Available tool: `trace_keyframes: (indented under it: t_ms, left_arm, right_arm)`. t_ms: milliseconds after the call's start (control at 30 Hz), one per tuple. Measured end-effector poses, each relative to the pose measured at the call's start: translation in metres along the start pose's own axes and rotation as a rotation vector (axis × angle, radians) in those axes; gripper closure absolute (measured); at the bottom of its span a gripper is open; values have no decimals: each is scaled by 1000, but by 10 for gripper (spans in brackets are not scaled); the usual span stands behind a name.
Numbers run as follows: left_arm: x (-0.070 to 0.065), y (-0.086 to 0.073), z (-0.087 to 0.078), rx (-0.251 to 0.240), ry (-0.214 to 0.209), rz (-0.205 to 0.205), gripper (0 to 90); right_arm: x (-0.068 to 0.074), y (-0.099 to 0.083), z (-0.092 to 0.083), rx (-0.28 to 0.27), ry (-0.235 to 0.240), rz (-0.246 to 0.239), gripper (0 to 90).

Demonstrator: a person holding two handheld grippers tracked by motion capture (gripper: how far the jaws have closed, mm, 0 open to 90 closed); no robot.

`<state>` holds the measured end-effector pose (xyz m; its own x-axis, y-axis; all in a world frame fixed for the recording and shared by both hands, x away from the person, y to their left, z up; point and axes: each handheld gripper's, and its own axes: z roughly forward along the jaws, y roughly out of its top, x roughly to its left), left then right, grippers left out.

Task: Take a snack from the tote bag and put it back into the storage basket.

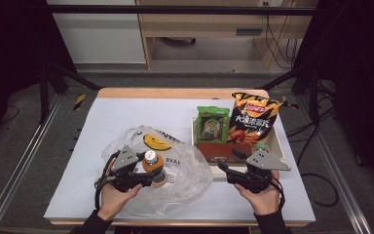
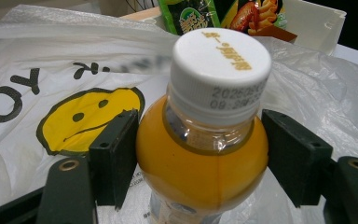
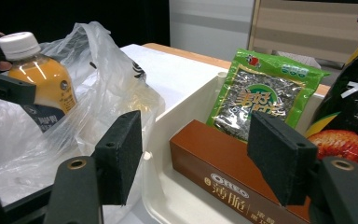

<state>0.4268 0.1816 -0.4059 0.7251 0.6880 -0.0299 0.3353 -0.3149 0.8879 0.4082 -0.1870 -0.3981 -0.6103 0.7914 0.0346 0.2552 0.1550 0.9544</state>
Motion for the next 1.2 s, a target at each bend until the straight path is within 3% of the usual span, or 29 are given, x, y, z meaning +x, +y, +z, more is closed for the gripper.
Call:
trace_keyframes:
  t_ms: [200,367,500,667,833,1033,1100,1200]
  left_arm:
    - [-3,0,-1,-17,19,5,253]
    - [-2,1,-23,-51,37,14,214]
    - [6,-4,-42,-58,79,10,212]
    - [22,-14,-54,-75,107,-48,227]
    - [29,-23,-61,-72,137,-52,236]
    - [43,-36,-64,-62,187,-76,262]
    - [46,-39,-66,-60,199,-77,271]
    - [50,-44,-67,-55,207,-92,279]
  right_arm:
    - [5,1,2,-7,22,-9,360]
    - [13,5,3,-28,59,-25,361]
    - [22,10,6,-35,91,-47,363]
    - [33,16,16,-36,166,-34,382]
    - [48,20,26,-47,216,-54,416]
    - [70,26,49,-45,324,-59,501]
    - [76,26,59,-31,359,-58,519]
    - [83,23,69,-2,375,-70,512]
